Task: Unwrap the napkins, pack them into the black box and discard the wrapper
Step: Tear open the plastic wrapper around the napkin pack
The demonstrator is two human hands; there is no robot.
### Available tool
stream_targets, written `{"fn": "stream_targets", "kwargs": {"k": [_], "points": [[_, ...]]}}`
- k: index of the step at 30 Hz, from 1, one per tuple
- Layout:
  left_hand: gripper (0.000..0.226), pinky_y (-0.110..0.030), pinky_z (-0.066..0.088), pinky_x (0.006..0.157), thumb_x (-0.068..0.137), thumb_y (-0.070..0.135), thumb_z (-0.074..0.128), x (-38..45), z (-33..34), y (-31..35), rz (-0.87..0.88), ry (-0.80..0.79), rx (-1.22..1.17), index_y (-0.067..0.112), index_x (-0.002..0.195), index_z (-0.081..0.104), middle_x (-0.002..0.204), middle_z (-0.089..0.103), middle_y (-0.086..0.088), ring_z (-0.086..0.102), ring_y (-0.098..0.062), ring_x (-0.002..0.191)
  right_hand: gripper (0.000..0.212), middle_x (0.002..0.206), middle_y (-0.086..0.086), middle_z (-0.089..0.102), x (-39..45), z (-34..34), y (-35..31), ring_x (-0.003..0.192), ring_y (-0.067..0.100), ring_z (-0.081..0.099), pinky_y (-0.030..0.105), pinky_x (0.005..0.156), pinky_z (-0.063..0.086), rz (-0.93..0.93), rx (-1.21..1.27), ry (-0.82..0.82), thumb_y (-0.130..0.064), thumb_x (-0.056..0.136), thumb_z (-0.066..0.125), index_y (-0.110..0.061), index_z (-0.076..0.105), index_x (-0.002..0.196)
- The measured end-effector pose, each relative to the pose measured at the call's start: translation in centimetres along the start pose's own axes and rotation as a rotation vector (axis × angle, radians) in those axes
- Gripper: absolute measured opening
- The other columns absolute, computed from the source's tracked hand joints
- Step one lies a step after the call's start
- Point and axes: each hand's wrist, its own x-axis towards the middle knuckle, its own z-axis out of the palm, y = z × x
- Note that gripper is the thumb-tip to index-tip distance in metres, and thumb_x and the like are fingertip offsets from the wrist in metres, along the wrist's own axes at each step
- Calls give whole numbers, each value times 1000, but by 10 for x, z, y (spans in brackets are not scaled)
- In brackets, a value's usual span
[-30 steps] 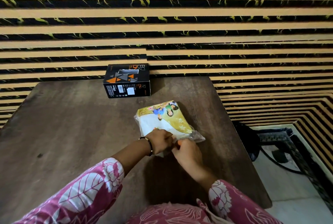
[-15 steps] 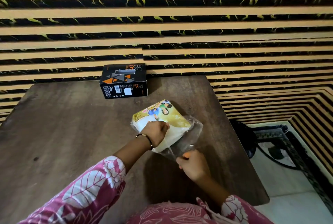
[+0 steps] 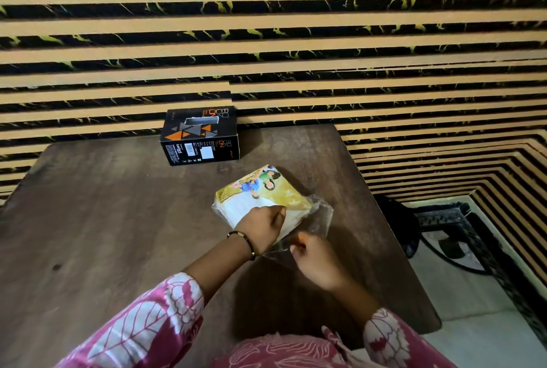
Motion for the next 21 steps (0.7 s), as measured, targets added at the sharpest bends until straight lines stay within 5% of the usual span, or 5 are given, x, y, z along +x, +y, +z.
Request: {"fn": "stream_targets", "kwargs": {"k": [6,14,16,19,21], "points": [[41,-41,47,82,95,40,29,-10,7,5,121,-77,21,15,100,62,99,69,-15,61,-33,94,14,95,3,68,-1,-9,26,89,19,63,26,75,46,178,-235,-57,-23,89,52,-20,64,93],[42,-26,39,99,95,41,36,2,-10,15,150,-26,-72,18,123,57,128,62,-4,54,-20,118,19,103,8,71,5,-21,20,95,26,65,26,73,45,203,-117,114,-26,87,56,-16,67,98],[39,-27,36,100,96,34,40,17,-15,-5,56,-7,19,13,126,53,134,55,-8,49,-24,124,19,98,7,72,4,-25,19,82,25,68,26,67,49,245,-79,64,-27,88,55,-17,68,96],[52,-33,33,106,94,41,37,33,-11,-43,-124,-97,206,14,138,39,143,43,-12,40,-28,132,27,87,7,72,3,-32,19,38,15,58,22,37,44,328,209,-17,-32,92,52,-9,63,100],[61,-39,29,112,90,49,33,36,-9,-59,-180,-108,256,16,142,31,150,34,-13,31,-30,138,27,93,11,69,4,-33,21,42,18,60,24,38,45,399,522,-56,-26,93,51,-4,56,107]]}}
